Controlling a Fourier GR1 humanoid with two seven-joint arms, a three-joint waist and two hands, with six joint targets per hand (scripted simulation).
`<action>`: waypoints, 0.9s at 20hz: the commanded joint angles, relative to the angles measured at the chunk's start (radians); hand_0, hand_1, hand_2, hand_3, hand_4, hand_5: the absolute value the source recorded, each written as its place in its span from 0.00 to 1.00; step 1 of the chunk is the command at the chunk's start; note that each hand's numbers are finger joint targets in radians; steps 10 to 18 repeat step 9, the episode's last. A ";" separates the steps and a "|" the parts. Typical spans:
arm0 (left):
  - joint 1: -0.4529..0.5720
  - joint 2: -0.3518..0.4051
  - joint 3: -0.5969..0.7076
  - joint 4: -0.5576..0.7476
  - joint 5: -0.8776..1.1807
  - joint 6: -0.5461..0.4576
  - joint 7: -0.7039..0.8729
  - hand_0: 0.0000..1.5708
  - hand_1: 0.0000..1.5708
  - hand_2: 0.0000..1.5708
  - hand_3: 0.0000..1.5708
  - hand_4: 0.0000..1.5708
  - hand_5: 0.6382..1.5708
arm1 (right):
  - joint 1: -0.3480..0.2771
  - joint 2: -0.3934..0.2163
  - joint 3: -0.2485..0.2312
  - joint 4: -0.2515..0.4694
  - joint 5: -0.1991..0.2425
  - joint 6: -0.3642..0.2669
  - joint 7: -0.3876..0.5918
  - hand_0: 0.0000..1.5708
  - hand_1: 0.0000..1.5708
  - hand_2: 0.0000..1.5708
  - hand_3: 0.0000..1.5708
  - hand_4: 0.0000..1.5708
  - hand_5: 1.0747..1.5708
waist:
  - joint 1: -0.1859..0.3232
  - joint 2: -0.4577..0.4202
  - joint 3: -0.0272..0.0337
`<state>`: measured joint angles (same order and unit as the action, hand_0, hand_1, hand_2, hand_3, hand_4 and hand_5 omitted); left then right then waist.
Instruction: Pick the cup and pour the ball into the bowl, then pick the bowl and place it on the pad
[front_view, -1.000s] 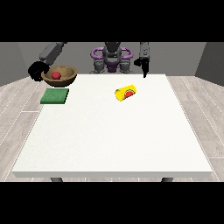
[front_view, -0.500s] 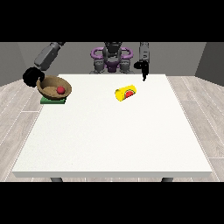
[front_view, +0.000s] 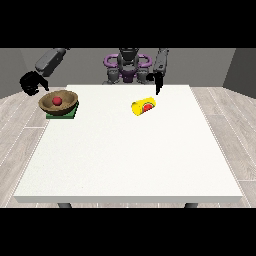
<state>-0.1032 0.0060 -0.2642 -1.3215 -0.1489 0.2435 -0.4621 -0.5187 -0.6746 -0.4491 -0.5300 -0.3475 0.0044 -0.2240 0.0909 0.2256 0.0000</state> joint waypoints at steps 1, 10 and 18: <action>0.045 -0.006 -0.135 0.100 0.062 0.137 -0.066 0.00 0.00 0.00 0.00 0.77 0.76 | -0.023 0.035 0.053 -0.036 0.014 0.038 0.061 0.62 0.62 0.55 0.50 0.36 0.95 | -0.046 -0.058 -0.0008; -0.012 -0.006 -0.148 0.095 0.071 0.129 0.016 0.00 0.00 0.00 0.00 0.77 0.75 | -0.030 -0.064 0.010 -0.001 -0.029 0.154 0.097 0.00 0.00 0.37 0.48 0.45 0.00 | -0.026 -0.068 0.0004; -0.012 -0.006 -0.148 0.095 0.071 0.129 0.016 0.00 0.00 0.00 0.00 0.77 0.75 | -0.030 -0.064 0.010 -0.001 -0.029 0.154 0.097 0.00 0.00 0.37 0.48 0.45 0.00 | -0.026 -0.068 0.0004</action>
